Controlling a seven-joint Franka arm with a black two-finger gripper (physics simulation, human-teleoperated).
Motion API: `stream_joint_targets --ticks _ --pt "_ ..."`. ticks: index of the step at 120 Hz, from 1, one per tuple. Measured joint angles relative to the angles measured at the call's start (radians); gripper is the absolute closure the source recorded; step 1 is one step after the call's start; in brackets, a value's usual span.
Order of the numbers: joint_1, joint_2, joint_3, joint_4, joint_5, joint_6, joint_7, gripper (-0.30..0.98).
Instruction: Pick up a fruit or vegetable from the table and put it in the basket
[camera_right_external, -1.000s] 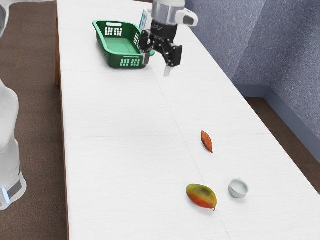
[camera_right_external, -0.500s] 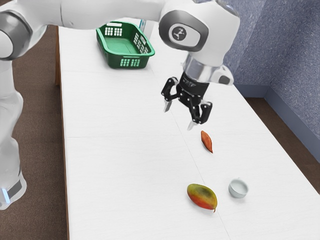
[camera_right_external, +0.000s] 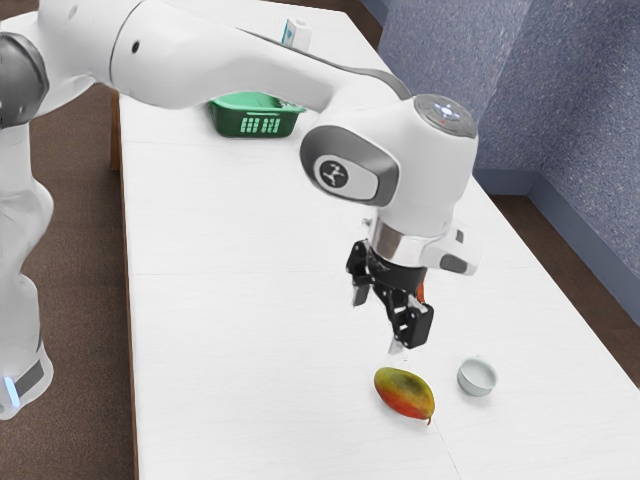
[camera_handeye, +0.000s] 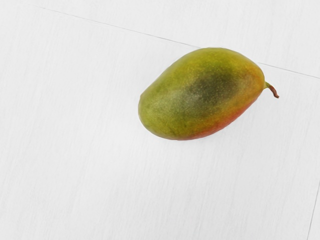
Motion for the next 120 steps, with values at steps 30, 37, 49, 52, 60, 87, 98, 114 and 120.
stream_joint_targets --ticks 30,37,49,52,60,87,98,114,120 --pt "0.088 0.023 -0.002 -0.003 0.029 0.025 0.341 0.0" --pt "0.065 0.023 -0.002 -0.003 0.024 0.028 0.409 0.0" --pt "0.035 0.031 -0.003 -0.001 0.012 0.032 0.512 0.0" --pt "0.034 0.036 -0.003 -0.001 0.008 0.033 0.535 0.0" --pt "0.042 0.074 -0.002 0.008 0.002 0.043 0.593 0.0" --pt "0.059 0.156 -0.003 0.012 -0.007 0.119 0.753 0.0" --pt "0.061 0.163 -0.002 0.013 -0.009 0.14 0.805 0.0" --pt "0.052 0.17 -0.002 0.005 -0.033 0.169 0.867 0.0" --pt "0.051 0.172 -0.001 0.001 -0.041 0.182 0.887 0.0"
